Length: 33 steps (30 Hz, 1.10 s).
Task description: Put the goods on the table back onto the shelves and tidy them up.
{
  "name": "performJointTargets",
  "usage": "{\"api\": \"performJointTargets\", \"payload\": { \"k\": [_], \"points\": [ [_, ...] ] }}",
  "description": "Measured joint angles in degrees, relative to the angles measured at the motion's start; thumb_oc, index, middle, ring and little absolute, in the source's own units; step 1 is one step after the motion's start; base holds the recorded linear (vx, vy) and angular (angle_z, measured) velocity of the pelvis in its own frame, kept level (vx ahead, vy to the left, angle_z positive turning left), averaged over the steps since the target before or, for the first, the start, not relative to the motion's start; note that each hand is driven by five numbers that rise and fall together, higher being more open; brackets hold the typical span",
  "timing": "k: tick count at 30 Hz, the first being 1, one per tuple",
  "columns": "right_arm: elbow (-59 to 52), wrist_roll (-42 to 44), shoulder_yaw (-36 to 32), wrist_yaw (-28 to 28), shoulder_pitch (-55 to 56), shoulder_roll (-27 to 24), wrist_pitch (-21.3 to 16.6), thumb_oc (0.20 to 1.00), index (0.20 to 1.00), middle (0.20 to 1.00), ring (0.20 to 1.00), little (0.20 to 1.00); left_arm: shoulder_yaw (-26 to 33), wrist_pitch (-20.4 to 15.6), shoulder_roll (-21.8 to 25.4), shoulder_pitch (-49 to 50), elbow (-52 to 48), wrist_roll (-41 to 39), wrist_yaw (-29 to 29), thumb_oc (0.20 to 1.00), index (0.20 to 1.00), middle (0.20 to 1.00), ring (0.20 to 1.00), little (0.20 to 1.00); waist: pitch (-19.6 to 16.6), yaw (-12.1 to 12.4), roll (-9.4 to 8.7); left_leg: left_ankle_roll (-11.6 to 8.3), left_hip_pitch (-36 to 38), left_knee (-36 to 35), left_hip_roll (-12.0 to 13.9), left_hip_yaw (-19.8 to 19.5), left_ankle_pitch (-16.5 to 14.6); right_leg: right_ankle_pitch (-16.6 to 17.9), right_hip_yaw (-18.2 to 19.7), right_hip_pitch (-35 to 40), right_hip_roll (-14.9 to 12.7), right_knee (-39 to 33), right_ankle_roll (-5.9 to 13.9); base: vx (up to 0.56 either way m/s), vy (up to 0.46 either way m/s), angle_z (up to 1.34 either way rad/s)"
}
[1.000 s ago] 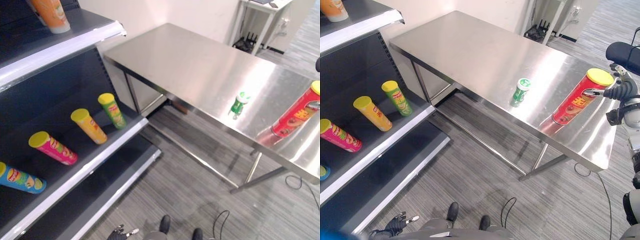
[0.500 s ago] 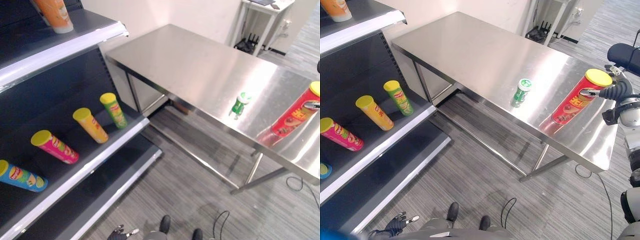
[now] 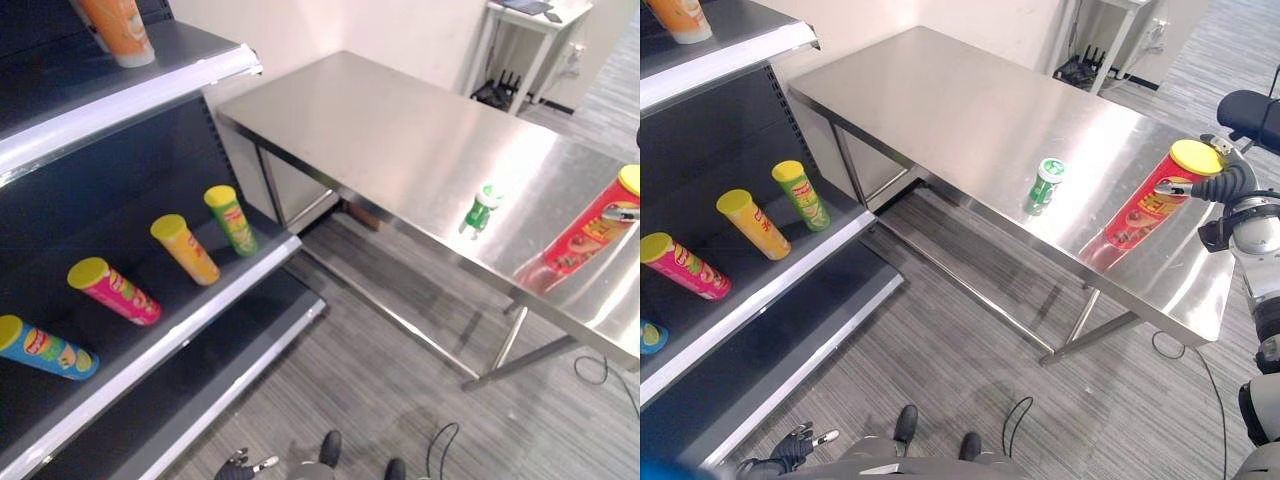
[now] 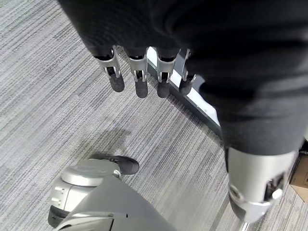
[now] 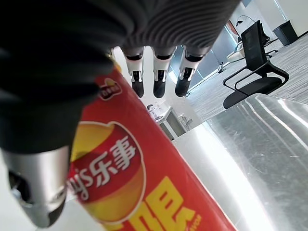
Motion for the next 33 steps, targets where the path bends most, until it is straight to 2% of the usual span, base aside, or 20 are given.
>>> {"api": "performJointTargets", "payload": {
  "k": [18, 19, 20, 21, 33],
  "points": [
    [2.7, 1.2, 0.3, -0.1, -2.1, 2.1, 0.3, 1.0, 1.0, 1.0, 1.0, 1.0, -0.4, -0.1, 0.0, 0.0, -0.1, -1.8, 0.0, 1.0, 1.0, 1.0, 1.0, 1.0, -0.1, 0.3, 0.12, 0.13, 0.0, 0.2, 0.0, -0.1, 0.2, 0.0, -0.1, 0.1, 0.0, 0.0, -0.07, 0.0, 0.0, 0.0],
    [2.8, 1.2, 0.3, -0.1, -2.1, 2.1, 0.3, 0.733, 0.733, 0.733, 0.733, 0.733, -0.4, -0.1, 0.0, 0.0, -0.1, -1.9, 0.0, 1.0, 1.0, 1.0, 1.0, 1.0, -0.1, 0.3, 0.13, 0.12, 0.0, 0.2, 0.0, -0.1, 0.2, 0.1, -0.1, 0.1, 0.1, 0.0, -0.08, 0.0, 0.0, 0.0],
    [2.8, 1.2, 0.3, -0.1, -2.1, 2.1, 0.4, 0.335, 0.335, 0.335, 0.335, 0.335, -0.4, -0.1, 0.0, 0.0, -0.1, -2.0, 0.0, 1.0, 1.0, 1.0, 1.0, 1.0, -0.1, 0.4, 0.14, 0.09, 0.0, 0.2, 0.0, -0.1, 0.2, 0.1, -0.1, 0.1, 0.1, 0.0, -0.1, 0.0, 0.0, 0.0],
    [2.8, 1.2, 0.3, -0.1, -2.1, 2.1, 0.4, 0.2, 0.2, 0.2, 0.2, 0.2, -0.4, -0.1, 0.0, 0.0, -0.1, -2.0, 0.0, 1.0, 1.0, 1.0, 1.0, 1.0, -0.1, 0.4, 0.14, 0.07, 0.0, 0.2, 0.0, -0.1, 0.2, 0.1, -0.1, 0.1, 0.1, 0.0, -0.13, 0.0, 0.0, 0.0],
    [3.0, 1.0, 0.4, -0.5, -2.9, 2.2, 0.7, 0.2, 0.2, 0.2, 0.2, 0.2, -0.3, -0.1, 0.0, 0.2, -0.1, -2.1, 0.1, 1.0, 1.0, 1.0, 1.0, 1.0, -0.3, 0.8, 0.22, 0.02, 0.0, 0.1, 0.1, -0.1, 0.2, 0.1, -0.1, 0.1, 0.1, 0.0, -0.21, 0.0, 0.0, 0.0]
  ]
}}
